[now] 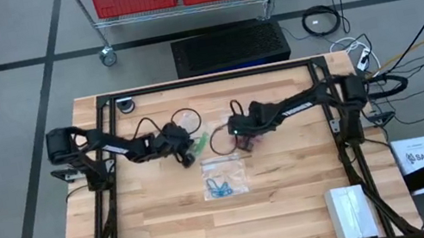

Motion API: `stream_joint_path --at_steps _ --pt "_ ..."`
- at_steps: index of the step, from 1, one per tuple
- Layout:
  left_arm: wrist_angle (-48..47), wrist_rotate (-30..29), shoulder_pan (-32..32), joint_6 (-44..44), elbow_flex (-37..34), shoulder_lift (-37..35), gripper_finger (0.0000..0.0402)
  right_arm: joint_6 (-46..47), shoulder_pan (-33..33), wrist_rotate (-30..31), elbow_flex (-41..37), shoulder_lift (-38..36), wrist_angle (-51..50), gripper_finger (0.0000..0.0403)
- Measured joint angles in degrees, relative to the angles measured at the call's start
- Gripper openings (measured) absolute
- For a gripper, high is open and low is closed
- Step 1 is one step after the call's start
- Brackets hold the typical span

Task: Sort rubber bands
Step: Adjust the transparent zip bags

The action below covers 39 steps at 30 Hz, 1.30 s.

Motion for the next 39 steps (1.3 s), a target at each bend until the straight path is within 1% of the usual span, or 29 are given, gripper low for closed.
stream_joint_path --at_steps 7,11,14,17,22,27,31,35,37,39 --pt "-9.94 0.09 -2.47 6.98 3.1 -0.11 0.0005 -1.13 5.73 0.46 -0.03 -0.62 -12.8 0.0" --pt "-16.88 -1.36 -4.07 9.77 6.28 -0.08 0.0005 -0.13 8.73 0.53 -1.03 -1.16 -17.45 0.0" --pt "-22.74 -2.29 -5.35 10.37 9.05 0.04 0.0005 2.38 10.9 0.29 -2.7 -2.35 -18.76 0.0" --pt "-28.61 -2.61 -7.08 10.74 11.56 0.11 0.0005 5.85 13.33 -1.45 -4.89 -4.09 -19.96 0.0" --pt "-36.32 -3.23 -11.1 11.22 14.16 0.15 0.0005 12.37 19.58 -4.05 -8.36 -7.2 -19.61 0.0" --pt "-42.56 -3.91 -16.17 9.01 15.9 0.15 0.0005 18.33 26.96 -5.69 -9.05 -8.75 -18.77 0.0" --pt "-49.26 -5.54 -20.29 6.26 18.05 0.18 0.0005 21.25 31.21 -6.79 -8.63 -8.88 -16.91 0.0" --pt "-53.02 -8.93 -22.71 -2.12 20.33 -1.4 0.0005 22.74 33.38 -5.16 -7.2 -9.08 -16.67 0.0" --pt "-52.06 -9.68 -23.28 -7.43 20.69 -3.09 0.0004 22.68 33.68 -3.75 -6.18 -9.35 -16.86 0.0" --pt "-47.94 -10.38 -23.26 -13.0 20.96 -4.8 0.0004 22.03 33.62 -3.09 -5.46 -9.53 -17.16 0.0"
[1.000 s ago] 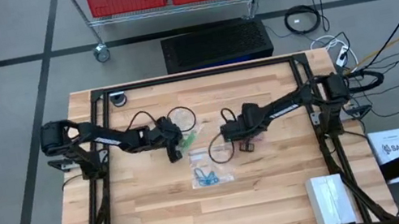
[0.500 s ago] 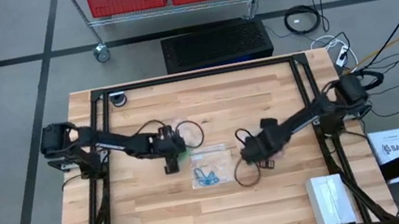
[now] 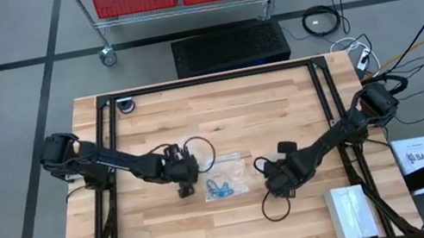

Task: Sort rubber bands
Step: Adjust the transparent zip bags

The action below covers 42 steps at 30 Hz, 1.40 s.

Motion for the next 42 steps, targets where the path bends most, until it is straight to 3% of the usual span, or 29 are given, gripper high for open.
stream_joint_path --at_steps 5,11,19,23,30,33,37,42 --pt "7.14 -0.47 0.0 -8.77 -1.86 0.49 0.0004 -0.9 -0.06 1.66 1.11 -0.23 -0.05 0.0" --pt "6.32 3.21 -0.58 -2.87 -2.91 3.19 0.0004 -1.24 -0.06 1.66 1.18 -0.23 -0.47 0.0" --pt "-7.15 4.68 -7.6 9.17 -0.1 3.19 0.0004 -1.57 -0.08 1.66 1.18 -0.23 -1.04 0.0" --pt "-16.6 4.35 -11.91 10.3 2.98 3.41 0.0004 -1.7 -0.08 1.68 1.2 -0.25 -1.06 0.0" --pt "-19.64 2.93 -15.66 -4.1 7.35 3.32 0.0004 -0.83 -0.08 2.08 1.24 -0.28 -0.75 0.0" --pt "-18.49 1.0 -15.82 -11.1 7.52 3.32 0.0004 2.43 -0.08 5.15 1.23 -0.28 -0.09 0.0" --pt "-18.73 -5.46 -14.87 -20.34 6.35 3.25 0.0004 3.45 -0.78 7.85 -0.5 -0.32 7.4 0.0" --pt "-17.7 -10.3 -12.16 -25.0 3.34 3.25 0.0004 1.18 -2.44 7.66 -3.91 0.11 16.49 0.0"
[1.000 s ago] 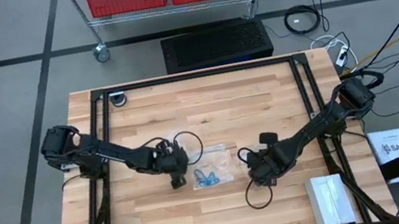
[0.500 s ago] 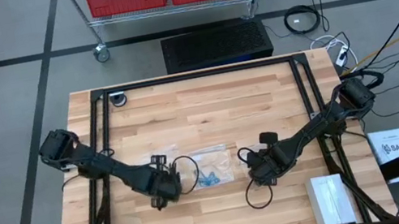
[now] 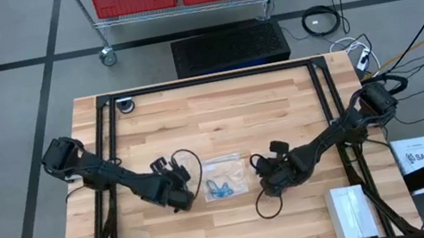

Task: Sort rubber bands
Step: Adjust the transparent zip bags

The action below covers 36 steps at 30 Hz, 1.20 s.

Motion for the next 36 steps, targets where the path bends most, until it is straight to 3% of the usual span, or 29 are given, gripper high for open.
stream_joint_path --at_steps 12,24,36 --pt "17.8 -0.66 4.07 10.4 -10.03 -0.22 0.0005 3.31 -2.84 1.33 -3.33 1.36 4.54 0.0" --pt "20.15 -0.71 3.32 15.28 -10.15 -0.14 0.0005 8.91 -4.63 4.86 -3.52 1.58 2.53 0.0" --pt "20.09 -1.56 3.19 16.23 -10.28 -2.6 0.0004 0.24 -5.7 9.05 -3.63 -2.88 5.51 0.0"
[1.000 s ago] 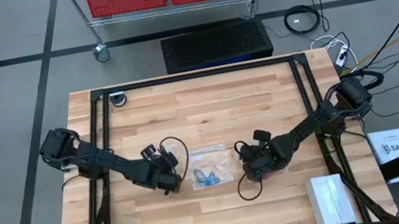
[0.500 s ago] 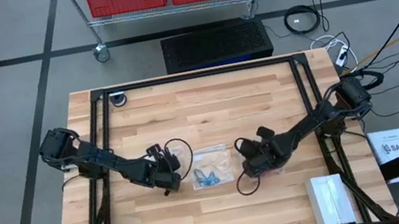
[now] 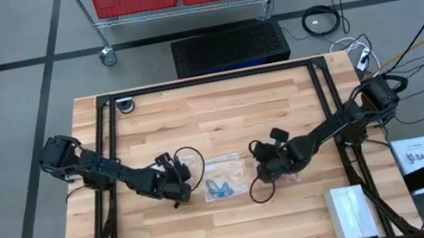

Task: Sort rubber bands
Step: Adjust the transparent zip bags

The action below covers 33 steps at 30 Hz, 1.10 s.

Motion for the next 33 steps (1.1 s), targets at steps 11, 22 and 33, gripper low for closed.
stream_joint_path --at_steps 11,22,33 --pt "1.48 -0.68 -1.35 2.26 0.02 -0.94 0.0004 -16.58 -5.41 -9.68 0.13 6.08 28.64 0.0" --pt "4.09 -0.98 -2.67 3.66 0.06 -0.94 0.0005 -12.94 -8.22 -10.2 0.15 10.23 27.35 0.0" --pt "4.66 -1.08 -2.67 4.55 0.09 -0.96 0.0005 -10.02 -8.23 -8.3 0.22 10.23 25.97 0.0"
